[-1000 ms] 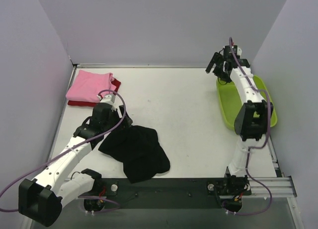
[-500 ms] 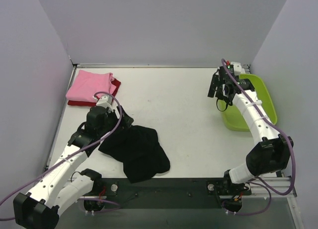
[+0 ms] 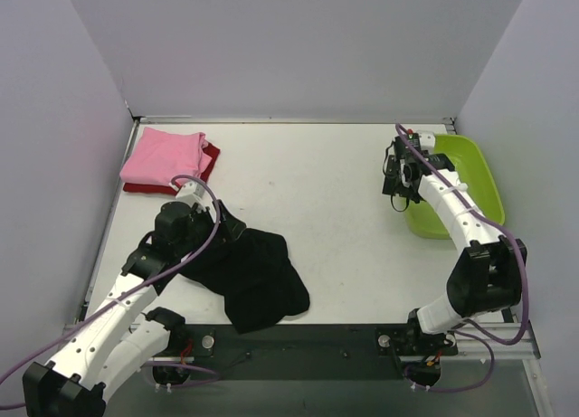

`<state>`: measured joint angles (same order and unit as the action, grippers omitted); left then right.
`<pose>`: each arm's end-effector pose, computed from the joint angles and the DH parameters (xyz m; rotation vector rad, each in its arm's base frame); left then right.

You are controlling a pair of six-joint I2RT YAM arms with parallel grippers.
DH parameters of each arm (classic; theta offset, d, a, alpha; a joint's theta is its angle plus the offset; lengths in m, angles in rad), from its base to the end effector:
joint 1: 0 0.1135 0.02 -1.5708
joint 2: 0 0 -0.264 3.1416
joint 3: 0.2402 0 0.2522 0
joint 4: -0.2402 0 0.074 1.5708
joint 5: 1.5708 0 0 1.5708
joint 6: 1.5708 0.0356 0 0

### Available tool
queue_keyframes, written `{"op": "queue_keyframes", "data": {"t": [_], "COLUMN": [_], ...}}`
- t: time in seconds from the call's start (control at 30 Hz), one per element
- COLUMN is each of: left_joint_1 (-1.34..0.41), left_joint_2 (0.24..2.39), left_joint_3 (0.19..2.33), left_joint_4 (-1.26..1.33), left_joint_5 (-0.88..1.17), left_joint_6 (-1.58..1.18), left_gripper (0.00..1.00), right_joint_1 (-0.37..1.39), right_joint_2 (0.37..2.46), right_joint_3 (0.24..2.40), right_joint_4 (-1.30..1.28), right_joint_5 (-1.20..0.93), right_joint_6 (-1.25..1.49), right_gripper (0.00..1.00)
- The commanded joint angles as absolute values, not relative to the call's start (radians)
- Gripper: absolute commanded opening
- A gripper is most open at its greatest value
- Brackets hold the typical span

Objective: Fold and stack the t-shirts

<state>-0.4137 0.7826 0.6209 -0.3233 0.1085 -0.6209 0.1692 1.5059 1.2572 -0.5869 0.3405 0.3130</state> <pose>0.1642 -0.0763 0.2684 -0.1514 2.1334 -0.7387 0.3245 0.0434 0.2950 0.3236 2.3294 -0.1760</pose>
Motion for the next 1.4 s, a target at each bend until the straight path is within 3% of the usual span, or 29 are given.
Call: {"op": "queue_keyframes", "data": {"t": [0.0, 0.5, 0.67, 0.9, 1.1, 1.37], "left_joint_1": [-0.419, -0.419, -0.419, -0.419, -0.419, -0.419], "left_joint_2": [0.764, 0.781, 0.779, 0.793, 0.796, 0.808], "left_joint_3": [0.609, 0.603, 0.600, 0.604, 0.611, 0.617], "left_joint_4": [-0.273, -0.265, -0.265, -0.270, -0.276, -0.275], "left_joint_5": [0.130, 0.133, 0.130, 0.123, 0.115, 0.109], "left_joint_6": [-0.621, -0.618, -0.615, -0.611, -0.609, -0.615], "left_gripper": [0.82, 0.82, 0.82, 0.82, 0.82, 0.82], "right_joint_1": [0.149, 0.095, 0.094, 0.094, 0.094, 0.092], "right_joint_2": [1.539, 1.698, 1.753, 1.801, 1.873, 2.015], "right_joint_3": [1.207, 1.172, 1.187, 1.229, 1.305, 1.515], "right_joint_4": [-0.565, -0.534, -0.528, -0.528, -0.537, -0.575], "right_joint_5": [0.379, 0.305, 0.298, 0.291, 0.285, 0.244], "right_joint_6": [0.314, 0.353, 0.356, 0.351, 0.347, 0.292], "right_gripper": [0.81, 0.77, 0.54, 0.30, 0.01, 0.00]}}
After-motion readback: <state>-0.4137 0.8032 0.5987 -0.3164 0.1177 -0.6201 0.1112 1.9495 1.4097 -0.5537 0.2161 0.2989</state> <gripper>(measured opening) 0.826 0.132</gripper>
